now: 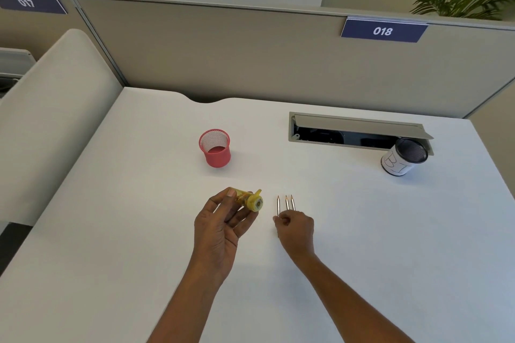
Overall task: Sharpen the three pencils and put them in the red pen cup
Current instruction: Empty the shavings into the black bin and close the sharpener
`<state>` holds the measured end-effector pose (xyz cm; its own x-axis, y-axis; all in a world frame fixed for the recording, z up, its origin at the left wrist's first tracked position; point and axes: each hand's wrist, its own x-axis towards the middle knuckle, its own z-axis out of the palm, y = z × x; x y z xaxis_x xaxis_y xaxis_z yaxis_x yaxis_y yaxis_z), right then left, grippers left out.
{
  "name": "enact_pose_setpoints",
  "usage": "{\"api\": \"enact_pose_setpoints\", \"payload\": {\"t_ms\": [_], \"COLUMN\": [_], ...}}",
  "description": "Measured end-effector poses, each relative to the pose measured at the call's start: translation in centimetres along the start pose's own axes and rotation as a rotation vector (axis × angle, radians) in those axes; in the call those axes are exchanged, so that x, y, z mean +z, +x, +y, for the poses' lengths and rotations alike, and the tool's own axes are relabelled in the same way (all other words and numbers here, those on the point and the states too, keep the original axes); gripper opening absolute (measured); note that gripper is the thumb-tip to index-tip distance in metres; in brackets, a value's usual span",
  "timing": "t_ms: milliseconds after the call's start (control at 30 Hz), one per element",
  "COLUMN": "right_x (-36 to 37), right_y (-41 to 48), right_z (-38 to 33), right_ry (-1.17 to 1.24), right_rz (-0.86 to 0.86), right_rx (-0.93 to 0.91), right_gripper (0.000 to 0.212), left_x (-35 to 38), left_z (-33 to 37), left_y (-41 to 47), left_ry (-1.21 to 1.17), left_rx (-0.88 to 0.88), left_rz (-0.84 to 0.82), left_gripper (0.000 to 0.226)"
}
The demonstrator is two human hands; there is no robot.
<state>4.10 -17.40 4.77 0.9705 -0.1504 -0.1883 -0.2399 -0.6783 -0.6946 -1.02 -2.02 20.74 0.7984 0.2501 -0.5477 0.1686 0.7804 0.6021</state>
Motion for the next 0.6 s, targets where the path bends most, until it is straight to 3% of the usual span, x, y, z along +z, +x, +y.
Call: {"api": "enact_pose_setpoints", "payload": {"t_ms": [100, 333, 467, 600], "right_x": [-3.1, -12.4, -15.8, -16.3], "right_y": [-0.5, -3.6, -4.5, -4.4], "right_z": [-2.5, -9.1, -11.0, -11.6], "right_ry": [0.164, 0.52, 0.339, 0.174], "right_rz": [0.0, -0.209, -0.29, -0.221], "right_rx": [-0.091, -0.415, -0.692, -0.862], "right_gripper": [0.003, 0.035, 0.067, 0.058], "left_x": [0.4, 1.5, 2.1, 2.5], "left_z": [-0.1, -0.4, -0.7, -1.0], "left_y": [-0.1, -0.3, -0.6, -0.8], "left_ry": [-0.023, -0.069, -0.031, 0.006], "left_rx": [-0.017, -0.067, -0.067, -0.047], "left_rz": [0.005, -0.015, -0.037, -0.033], "left_gripper": [0.009, 0.01, 0.012, 0.025]}}
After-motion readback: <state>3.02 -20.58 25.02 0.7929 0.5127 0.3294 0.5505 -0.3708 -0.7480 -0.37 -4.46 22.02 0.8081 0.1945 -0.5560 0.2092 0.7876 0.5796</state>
